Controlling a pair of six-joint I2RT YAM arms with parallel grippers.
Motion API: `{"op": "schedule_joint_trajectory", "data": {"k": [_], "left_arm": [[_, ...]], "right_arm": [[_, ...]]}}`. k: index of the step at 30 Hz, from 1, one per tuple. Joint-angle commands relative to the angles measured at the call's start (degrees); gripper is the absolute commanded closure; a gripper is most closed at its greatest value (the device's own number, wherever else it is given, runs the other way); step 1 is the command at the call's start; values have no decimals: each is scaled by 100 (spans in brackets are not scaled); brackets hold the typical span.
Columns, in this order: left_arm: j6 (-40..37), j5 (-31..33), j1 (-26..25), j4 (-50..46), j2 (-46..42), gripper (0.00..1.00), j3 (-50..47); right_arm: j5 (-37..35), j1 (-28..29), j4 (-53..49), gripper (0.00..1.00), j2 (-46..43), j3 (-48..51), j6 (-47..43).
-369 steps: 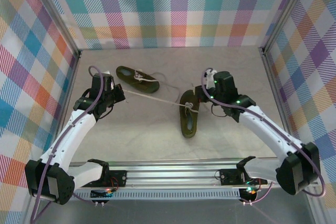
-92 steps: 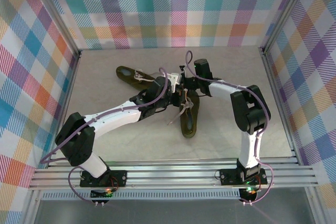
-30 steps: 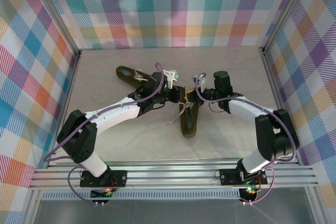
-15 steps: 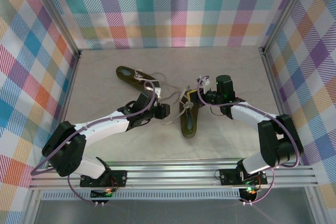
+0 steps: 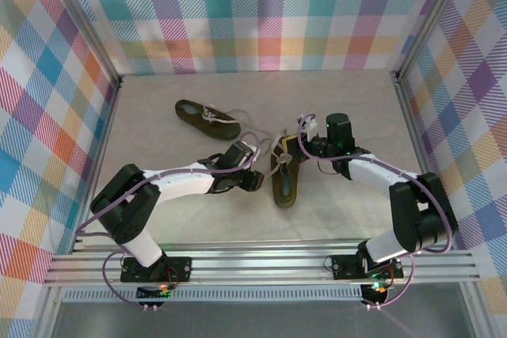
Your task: Tie the shoes
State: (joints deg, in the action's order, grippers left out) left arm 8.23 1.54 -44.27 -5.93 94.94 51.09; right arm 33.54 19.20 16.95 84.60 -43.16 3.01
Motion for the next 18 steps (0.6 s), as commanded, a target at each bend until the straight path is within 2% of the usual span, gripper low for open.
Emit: {"op": "schedule_joint_trajectory", "data": {"k": [1, 9, 13, 18], "left_arm": [[-352, 220, -131, -265, 257, 38, 308], [-446, 485, -360, -624, 805, 41, 593], [-389, 853, -460, -830, 1012, 54, 672], [-77, 1293, -500, -958, 908, 79, 524]], "right_arm": [[21, 22, 50, 100, -207, -7, -10], [-14, 18, 37, 100, -242, 9, -37], [-25, 22, 36, 100, -242, 24, -28], [-74, 22, 47, 100, -267, 51, -39]]}}
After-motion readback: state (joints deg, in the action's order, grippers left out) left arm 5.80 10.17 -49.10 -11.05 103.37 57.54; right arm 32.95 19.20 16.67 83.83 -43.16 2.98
